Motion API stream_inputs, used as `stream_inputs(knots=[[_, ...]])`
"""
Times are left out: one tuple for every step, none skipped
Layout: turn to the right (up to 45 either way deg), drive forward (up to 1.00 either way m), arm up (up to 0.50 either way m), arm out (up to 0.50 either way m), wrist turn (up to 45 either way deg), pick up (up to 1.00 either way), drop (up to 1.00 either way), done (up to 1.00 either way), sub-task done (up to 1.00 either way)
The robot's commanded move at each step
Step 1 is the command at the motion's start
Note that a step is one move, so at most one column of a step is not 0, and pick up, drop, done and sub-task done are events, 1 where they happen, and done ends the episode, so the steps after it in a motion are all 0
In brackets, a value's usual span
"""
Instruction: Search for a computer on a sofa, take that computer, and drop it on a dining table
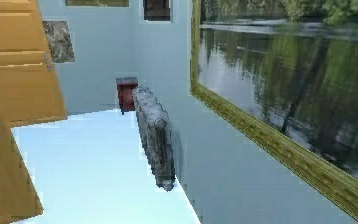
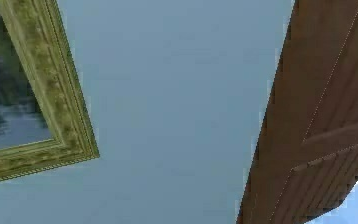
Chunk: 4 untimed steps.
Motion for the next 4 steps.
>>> stream_inputs(knots=[[15.0, 0.0, 0.0, 0.0, 0.0, 0.0, 0.0, 0.0, 0.0], [0.0, 0.1, 0.0, 0.0, 0.0, 0.0, 0.0, 0.0, 0.0], [-45.0, 0.0, 0.0, 0.0, 0.0, 0.0, 0.0, 0.0, 0.0], [-39.0, 0.0, 0.0, 0.0, 0.0, 0.0, 0.0, 0.0, 0.0]])
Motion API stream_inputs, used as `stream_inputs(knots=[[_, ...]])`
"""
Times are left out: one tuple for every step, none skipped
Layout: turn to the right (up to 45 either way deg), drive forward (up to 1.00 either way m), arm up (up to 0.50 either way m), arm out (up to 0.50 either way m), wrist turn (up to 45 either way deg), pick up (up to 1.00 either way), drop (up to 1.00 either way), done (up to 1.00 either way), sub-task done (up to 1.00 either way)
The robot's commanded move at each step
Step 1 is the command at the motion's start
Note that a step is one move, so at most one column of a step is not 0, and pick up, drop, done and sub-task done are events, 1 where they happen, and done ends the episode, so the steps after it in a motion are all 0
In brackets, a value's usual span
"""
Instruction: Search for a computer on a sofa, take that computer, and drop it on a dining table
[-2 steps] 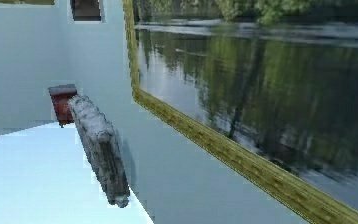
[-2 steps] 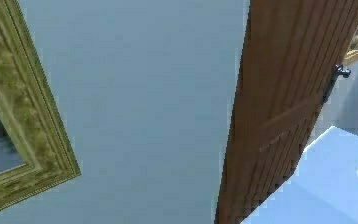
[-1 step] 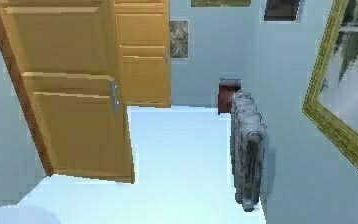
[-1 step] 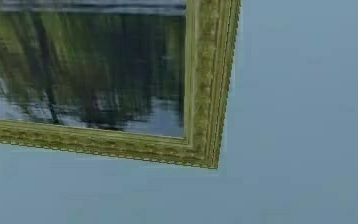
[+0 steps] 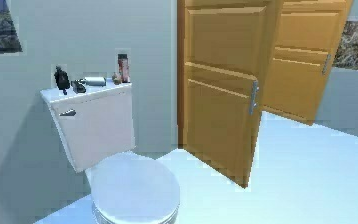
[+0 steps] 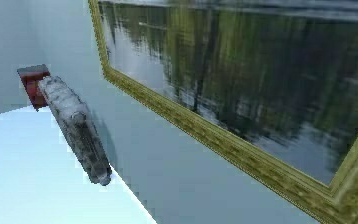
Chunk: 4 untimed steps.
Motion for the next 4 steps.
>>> stream_inputs(knots=[[0.0, 0.2, 0.0, 0.0, 0.0, 0.0, 0.0, 0.0, 0.0], [36.0, 0.0, 0.0, 0.0, 0.0, 0.0, 0.0, 0.0, 0.0], [0.0, 0.75, 0.0, 0.0, 0.0, 0.0, 0.0, 0.0, 0.0], [12.0, 0.0, 0.0, 0.0, 0.0, 0.0, 0.0, 0.0, 0.0]])
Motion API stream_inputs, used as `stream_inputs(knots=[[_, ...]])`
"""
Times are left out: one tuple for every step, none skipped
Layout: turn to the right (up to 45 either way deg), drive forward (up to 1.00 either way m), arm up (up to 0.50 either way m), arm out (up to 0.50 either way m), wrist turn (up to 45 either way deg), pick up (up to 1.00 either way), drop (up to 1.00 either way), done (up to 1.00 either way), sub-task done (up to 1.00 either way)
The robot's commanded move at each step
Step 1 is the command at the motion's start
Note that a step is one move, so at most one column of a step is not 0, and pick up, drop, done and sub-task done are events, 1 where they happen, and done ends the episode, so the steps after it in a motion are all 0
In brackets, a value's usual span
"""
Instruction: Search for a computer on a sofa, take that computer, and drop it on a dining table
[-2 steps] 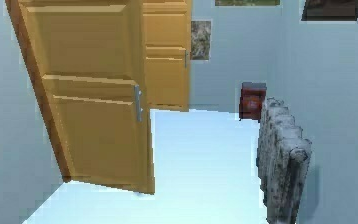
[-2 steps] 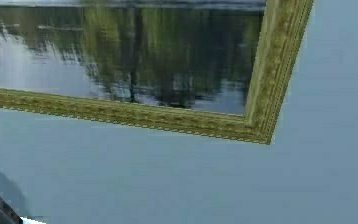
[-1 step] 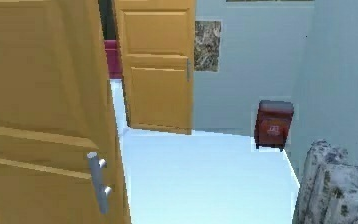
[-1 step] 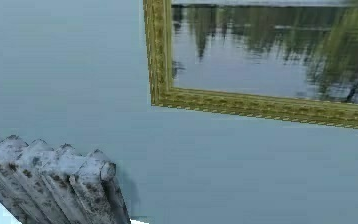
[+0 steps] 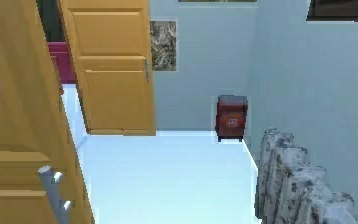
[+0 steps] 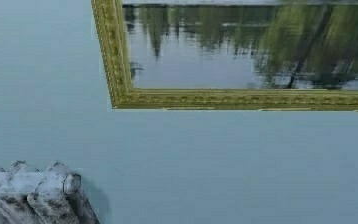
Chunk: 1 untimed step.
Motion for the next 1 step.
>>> stream_inputs(knots=[[0.0, 0.45, 0.0, 0.0, 0.0, 0.0, 0.0, 0.0, 0.0]])
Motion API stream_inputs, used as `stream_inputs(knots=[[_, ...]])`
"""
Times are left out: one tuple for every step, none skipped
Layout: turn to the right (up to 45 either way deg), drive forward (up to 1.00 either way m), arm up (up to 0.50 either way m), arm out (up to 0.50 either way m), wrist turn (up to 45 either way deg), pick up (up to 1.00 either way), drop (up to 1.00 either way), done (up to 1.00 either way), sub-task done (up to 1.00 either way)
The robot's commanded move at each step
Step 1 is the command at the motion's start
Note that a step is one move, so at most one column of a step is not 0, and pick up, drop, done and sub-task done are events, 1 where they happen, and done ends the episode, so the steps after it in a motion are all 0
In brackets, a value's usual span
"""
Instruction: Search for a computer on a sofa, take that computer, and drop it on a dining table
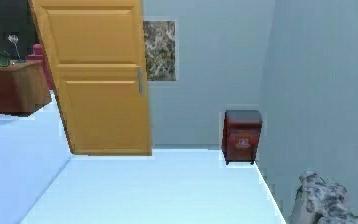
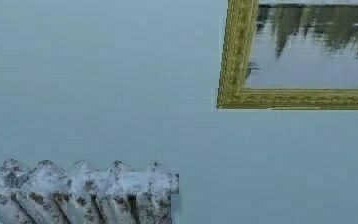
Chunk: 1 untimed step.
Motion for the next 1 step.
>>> stream_inputs(knots=[[3.0, 0.0, 0.0, 0.0, 0.0, 0.0, 0.0, 0.0, 0.0]])
